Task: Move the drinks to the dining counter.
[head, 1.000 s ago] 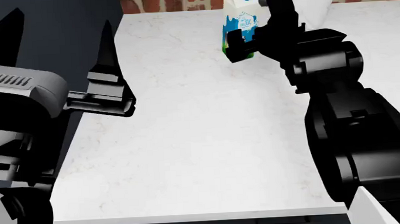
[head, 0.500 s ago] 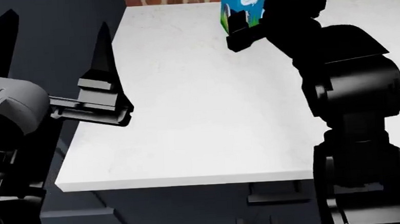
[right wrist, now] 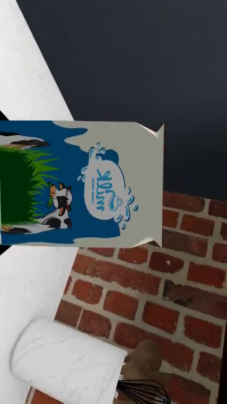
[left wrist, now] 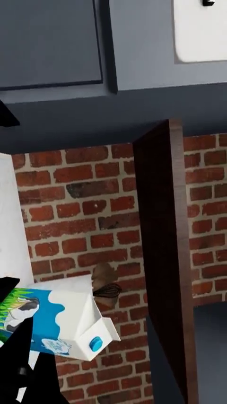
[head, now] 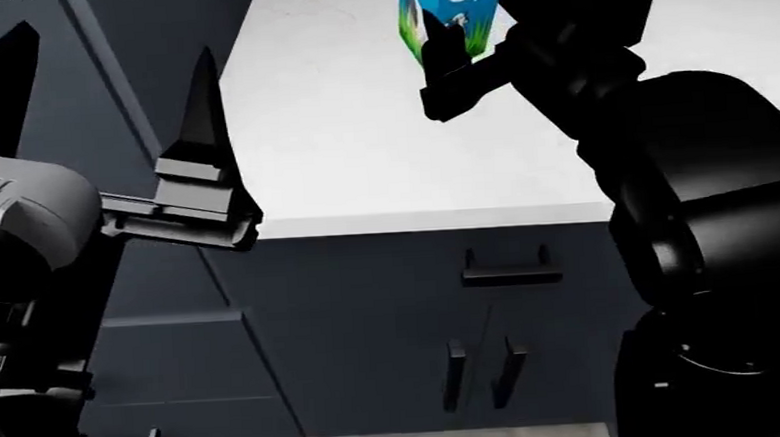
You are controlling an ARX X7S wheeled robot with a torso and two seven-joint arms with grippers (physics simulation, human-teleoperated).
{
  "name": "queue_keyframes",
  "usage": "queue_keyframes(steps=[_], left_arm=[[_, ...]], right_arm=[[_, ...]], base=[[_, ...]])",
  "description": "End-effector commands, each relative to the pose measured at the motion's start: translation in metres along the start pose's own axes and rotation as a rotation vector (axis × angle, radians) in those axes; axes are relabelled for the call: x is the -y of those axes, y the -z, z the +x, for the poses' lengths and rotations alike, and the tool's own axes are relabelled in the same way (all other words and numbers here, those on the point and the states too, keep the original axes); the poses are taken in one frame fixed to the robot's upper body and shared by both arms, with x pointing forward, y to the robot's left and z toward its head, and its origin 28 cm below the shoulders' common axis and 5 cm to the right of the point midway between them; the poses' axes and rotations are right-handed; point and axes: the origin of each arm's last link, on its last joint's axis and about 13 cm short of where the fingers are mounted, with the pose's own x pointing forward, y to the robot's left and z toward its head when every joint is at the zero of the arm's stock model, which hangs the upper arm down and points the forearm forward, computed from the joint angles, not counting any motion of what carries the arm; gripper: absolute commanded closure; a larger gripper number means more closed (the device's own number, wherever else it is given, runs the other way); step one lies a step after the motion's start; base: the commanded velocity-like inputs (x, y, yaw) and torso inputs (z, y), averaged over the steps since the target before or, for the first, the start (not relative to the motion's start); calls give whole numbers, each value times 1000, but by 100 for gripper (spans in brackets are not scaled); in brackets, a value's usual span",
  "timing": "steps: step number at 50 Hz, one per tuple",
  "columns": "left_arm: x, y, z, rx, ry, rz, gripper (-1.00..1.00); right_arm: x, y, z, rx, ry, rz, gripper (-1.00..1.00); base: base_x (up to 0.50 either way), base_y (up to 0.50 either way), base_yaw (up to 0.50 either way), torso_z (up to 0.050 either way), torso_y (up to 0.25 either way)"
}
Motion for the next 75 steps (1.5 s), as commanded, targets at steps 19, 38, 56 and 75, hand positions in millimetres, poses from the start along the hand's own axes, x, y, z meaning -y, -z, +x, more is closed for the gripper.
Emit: queue_keyframes(steps=[19, 38, 56, 75], left_arm=[[-3, -3, -1, 13, -29, 2, -100], [-3, -2, -1, 12, -25, 3, -100], [-3, 1, -1, 10, -20, 4, -100], [-3, 1, -1, 9, -22, 7, -100]], right_arm=[[-3, -15, -6, 71, 14, -42, 100], [-4, -14, -7, 57, 10, -60, 100], [-5, -10, -4, 31, 28, -108, 100], [-6, -9, -6, 41, 41, -149, 100]], base=[[48, 447, 0, 0, 0], [-379, 110, 0, 0, 0], [-163, 379, 0, 0, 0], [0, 447, 0, 0, 0]])
